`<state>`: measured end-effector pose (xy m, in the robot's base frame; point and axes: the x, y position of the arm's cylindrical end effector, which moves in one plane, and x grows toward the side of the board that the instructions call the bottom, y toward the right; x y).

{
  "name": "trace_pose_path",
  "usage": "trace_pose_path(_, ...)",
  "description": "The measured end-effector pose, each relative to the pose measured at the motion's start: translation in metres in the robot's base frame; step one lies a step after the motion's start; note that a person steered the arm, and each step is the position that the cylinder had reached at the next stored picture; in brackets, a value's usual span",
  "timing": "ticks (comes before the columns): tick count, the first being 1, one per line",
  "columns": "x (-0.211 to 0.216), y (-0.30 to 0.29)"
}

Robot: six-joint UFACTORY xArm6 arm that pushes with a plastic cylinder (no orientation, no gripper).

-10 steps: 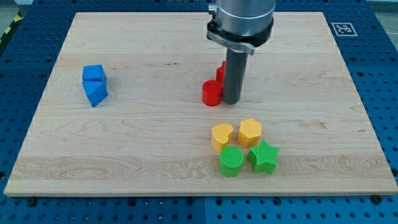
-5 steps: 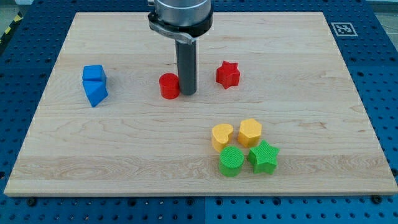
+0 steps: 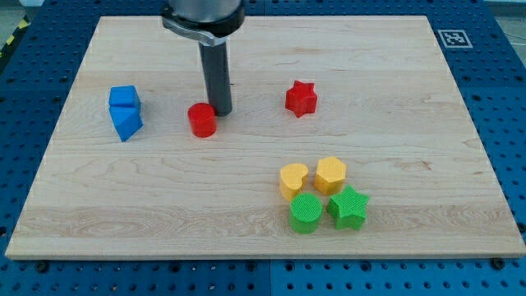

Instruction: Move the red circle bottom right to blue triangle

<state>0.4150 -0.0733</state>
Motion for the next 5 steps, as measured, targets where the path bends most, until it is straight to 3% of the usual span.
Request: trace_pose_path(5, 0.014, -0.002)
